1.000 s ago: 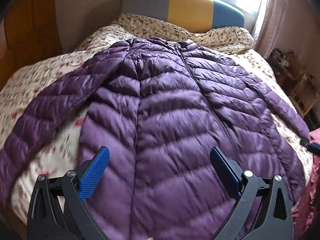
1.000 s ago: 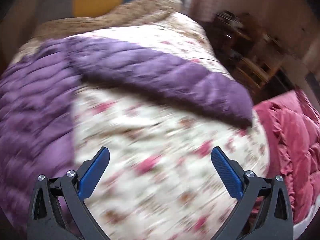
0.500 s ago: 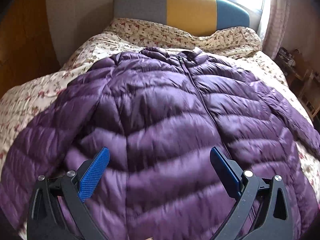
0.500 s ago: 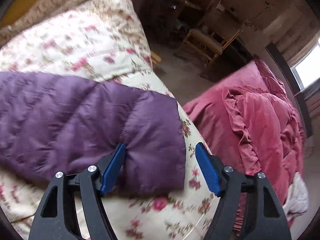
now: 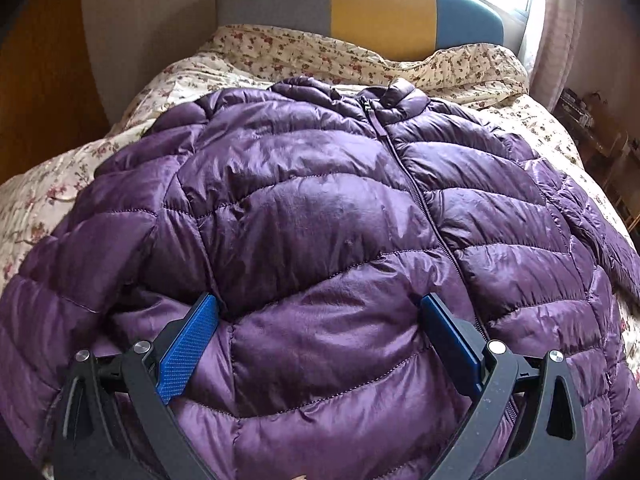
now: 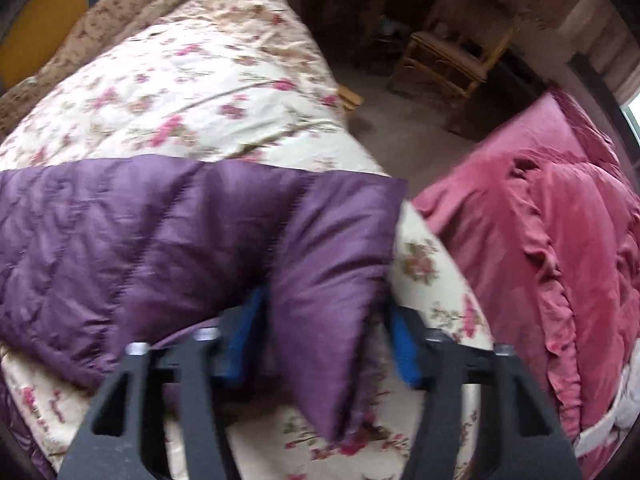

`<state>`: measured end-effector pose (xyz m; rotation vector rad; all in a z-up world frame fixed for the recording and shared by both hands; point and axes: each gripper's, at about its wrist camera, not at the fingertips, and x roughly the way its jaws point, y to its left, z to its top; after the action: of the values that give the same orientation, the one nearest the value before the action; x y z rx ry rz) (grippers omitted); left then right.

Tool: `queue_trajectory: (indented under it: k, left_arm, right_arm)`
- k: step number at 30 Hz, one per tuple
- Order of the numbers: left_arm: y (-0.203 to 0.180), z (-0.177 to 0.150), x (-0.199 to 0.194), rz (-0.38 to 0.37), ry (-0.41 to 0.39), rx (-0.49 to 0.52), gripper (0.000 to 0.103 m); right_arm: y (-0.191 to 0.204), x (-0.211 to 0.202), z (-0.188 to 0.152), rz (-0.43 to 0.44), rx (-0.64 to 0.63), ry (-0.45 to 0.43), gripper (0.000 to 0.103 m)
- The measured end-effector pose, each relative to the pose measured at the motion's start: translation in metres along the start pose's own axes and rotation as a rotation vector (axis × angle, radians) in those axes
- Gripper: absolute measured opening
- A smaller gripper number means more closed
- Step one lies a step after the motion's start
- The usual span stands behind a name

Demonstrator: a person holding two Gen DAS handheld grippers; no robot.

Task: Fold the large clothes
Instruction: 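Grasp the purple jacket's sleeve cuff with the right gripper and lift it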

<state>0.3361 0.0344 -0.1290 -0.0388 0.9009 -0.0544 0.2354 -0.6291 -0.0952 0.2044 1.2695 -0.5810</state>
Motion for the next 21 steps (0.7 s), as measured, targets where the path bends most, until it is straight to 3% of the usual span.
queue_trajectory:
  k: [3, 5, 13, 21]
  left_arm:
    - [0.001, -0.001, -0.001, -0.008, -0.004, -0.006, 0.100]
    - [0.003, -0.002, -0.002, -0.012, -0.006, -0.011, 0.100]
    - [0.015, 0.001, -0.014, -0.019, -0.032, -0.043, 0.100]
    - [0.038, 0.005, -0.026, -0.014, -0.043, -0.070, 0.100]
  right_arm:
    - [0.021, -0.004, 0.001, -0.020, -0.066, -0.003, 0.012]
    - [0.039, -0.009, 0.001, -0.091, -0.133, -0.026, 0.008]
    - [0.110, -0.067, -0.002, -0.234, -0.306, -0.236, 0.006]
    - [0.219, -0.137, -0.004, -0.145, -0.438, -0.416, 0.005]
